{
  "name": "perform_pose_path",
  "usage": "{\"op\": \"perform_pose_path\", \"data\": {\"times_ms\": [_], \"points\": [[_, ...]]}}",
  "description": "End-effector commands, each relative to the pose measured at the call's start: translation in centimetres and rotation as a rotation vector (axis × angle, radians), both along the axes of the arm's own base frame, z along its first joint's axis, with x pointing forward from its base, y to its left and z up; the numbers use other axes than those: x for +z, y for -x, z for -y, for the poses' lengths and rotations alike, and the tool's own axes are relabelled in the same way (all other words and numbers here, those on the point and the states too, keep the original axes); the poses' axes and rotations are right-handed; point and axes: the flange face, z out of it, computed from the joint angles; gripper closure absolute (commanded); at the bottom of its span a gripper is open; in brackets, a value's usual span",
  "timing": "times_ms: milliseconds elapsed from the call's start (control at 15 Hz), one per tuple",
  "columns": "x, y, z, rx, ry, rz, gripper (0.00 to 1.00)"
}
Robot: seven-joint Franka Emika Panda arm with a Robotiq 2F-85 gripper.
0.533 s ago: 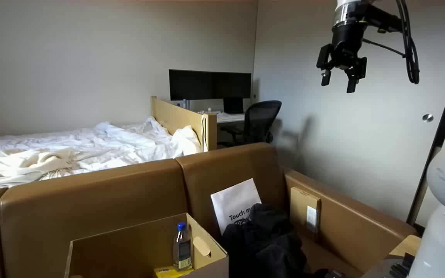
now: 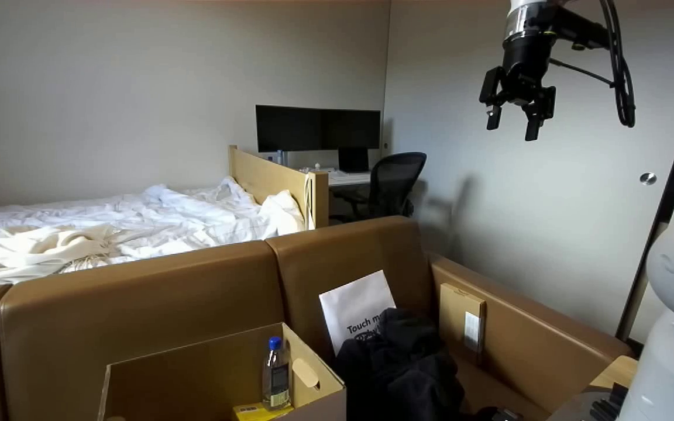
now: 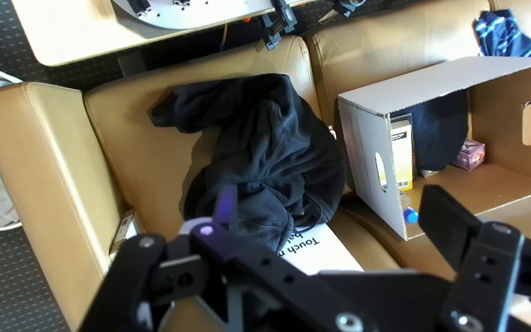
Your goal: Pick up the black cloth from the couch and put it in the box.
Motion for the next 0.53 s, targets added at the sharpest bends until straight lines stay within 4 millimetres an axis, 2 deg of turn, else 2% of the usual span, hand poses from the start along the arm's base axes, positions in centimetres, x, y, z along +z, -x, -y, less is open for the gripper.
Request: {"op": "perform_pose_path", "data": {"times_ms": [0, 267, 467], "points": [[0.1, 0.0, 0.0, 0.000, -0.001, -0.001, 0.00], [0.1, 0.0, 0.0, 0.000, -0.001, -0.001, 0.00], [-2.8, -3.3, -0.7, 0.129, -0.012, -0.036, 0.00]]}}
